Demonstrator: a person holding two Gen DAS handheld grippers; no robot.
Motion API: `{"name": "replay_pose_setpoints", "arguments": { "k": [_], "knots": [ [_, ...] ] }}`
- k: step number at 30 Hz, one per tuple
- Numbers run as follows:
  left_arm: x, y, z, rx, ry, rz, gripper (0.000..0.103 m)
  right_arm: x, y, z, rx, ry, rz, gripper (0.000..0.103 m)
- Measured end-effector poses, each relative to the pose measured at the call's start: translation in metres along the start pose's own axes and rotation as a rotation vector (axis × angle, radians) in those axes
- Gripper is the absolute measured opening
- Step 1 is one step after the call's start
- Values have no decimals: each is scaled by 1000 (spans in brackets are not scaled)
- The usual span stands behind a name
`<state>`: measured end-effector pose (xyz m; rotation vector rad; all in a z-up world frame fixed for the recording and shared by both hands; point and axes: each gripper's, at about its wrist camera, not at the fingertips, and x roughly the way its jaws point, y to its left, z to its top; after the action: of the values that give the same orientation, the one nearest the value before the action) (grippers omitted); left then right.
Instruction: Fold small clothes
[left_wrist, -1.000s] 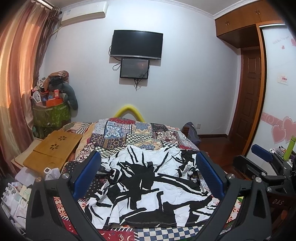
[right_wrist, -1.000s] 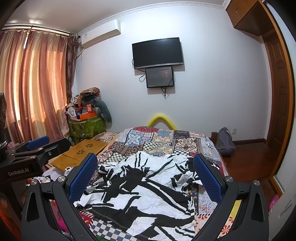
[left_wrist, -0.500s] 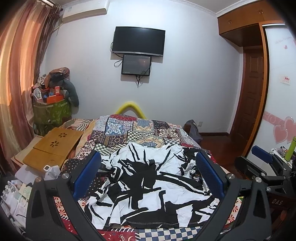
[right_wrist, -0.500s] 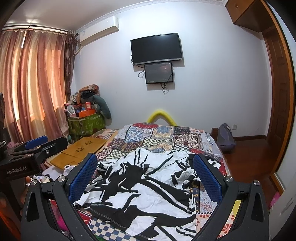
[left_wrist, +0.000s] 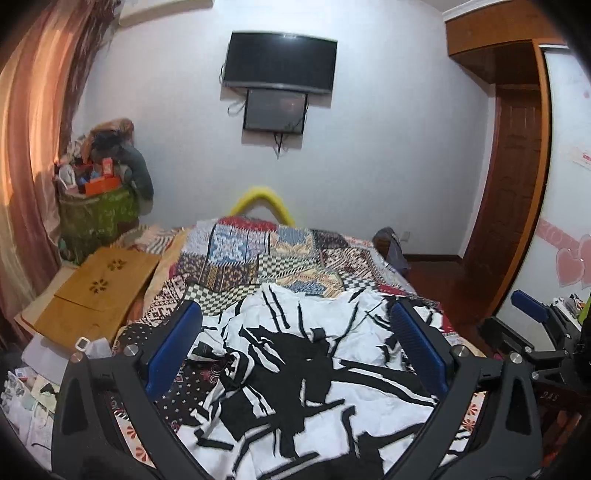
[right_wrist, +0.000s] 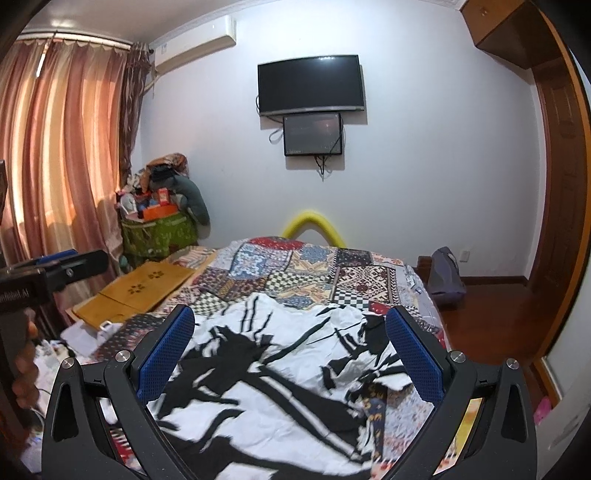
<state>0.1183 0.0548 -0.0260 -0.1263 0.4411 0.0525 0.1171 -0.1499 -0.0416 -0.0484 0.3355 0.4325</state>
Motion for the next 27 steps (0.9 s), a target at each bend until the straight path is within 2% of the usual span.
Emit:
{"name": "replay_pose_setpoints", "arguments": {
  "k": [4,7,11,14,16,17,19,20,22,25,27],
  "knots": [
    [47,19,4,-2,73,49,103,38,-19,0,7,68,9,103],
    [88,40,0,-4,157,87,103,69,-32,-3,35,133,41,103],
    [141,77,-15,-25,284,146,103,110,-45,-9,63,219,71,103],
    [168,108,-30,-79,358,151,103,142,-51,-14,60,280,86,99],
    [188,138,-44,-149,432,151,103,162,-52,-18,52,326,102,90],
    [194,144,-48,-171,452,156,103,173,-53,-19,51,349,111,88],
    [208,166,-62,-231,504,164,103,196,-54,-24,51,400,127,74],
    [216,178,-71,-273,534,157,103,207,-54,-26,50,421,134,71],
    [224,193,-83,-345,575,120,103,226,-53,-31,49,470,151,57],
    [238,212,-102,-497,621,17,103,252,-48,-40,41,539,183,50],
    [246,217,-111,-575,650,-26,98,267,-45,-44,16,571,192,44]
  ]
}}
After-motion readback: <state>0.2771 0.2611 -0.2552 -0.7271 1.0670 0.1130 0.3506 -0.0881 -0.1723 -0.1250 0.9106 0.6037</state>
